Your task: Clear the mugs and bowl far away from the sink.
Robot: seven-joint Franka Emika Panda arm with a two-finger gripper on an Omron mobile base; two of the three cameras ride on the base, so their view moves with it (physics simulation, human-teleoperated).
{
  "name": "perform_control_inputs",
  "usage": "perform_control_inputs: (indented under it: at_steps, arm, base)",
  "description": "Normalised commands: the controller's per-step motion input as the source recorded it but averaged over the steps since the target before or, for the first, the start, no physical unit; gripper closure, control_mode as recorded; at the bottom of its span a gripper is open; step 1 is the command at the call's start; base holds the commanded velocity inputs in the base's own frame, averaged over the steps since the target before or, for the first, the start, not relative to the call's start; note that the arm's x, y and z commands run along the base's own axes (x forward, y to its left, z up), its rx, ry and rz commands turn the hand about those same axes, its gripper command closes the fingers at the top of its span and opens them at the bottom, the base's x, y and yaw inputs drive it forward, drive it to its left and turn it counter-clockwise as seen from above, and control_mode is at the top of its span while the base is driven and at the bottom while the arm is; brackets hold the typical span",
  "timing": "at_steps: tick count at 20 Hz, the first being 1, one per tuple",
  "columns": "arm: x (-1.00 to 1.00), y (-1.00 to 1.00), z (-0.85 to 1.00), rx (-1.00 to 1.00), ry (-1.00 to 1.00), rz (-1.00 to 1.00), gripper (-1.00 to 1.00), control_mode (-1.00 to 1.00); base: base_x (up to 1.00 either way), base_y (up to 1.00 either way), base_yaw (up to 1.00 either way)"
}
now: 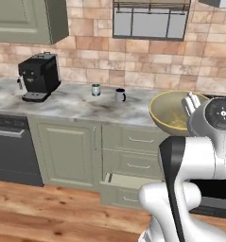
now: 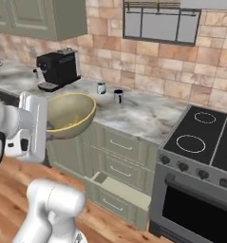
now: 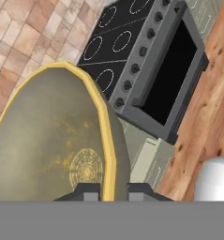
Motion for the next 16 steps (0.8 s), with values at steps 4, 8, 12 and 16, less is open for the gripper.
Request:
perform_control_inputs:
  at_steps: [4, 8, 12, 16]
  arm:
    - [0.0, 0.0, 0.0, 0.0, 0.0, 0.0, 1.0, 1.0]
    - [0.0, 0.0, 0.0, 0.0, 0.0, 0.0, 1.0, 1.0]
    - [0.0, 0.0, 0.0, 0.0, 0.0, 0.0, 1.0, 1.0]
    - [0.0, 0.0, 0.0, 0.0, 0.0, 0.0, 1.0, 1.0]
  base:
    - [0.63, -0.24, -0.08]
    - [0.77, -0.65, -0.1]
    - [0.85, -0.46, -0.09]
    - [0.99, -0.04, -0.22]
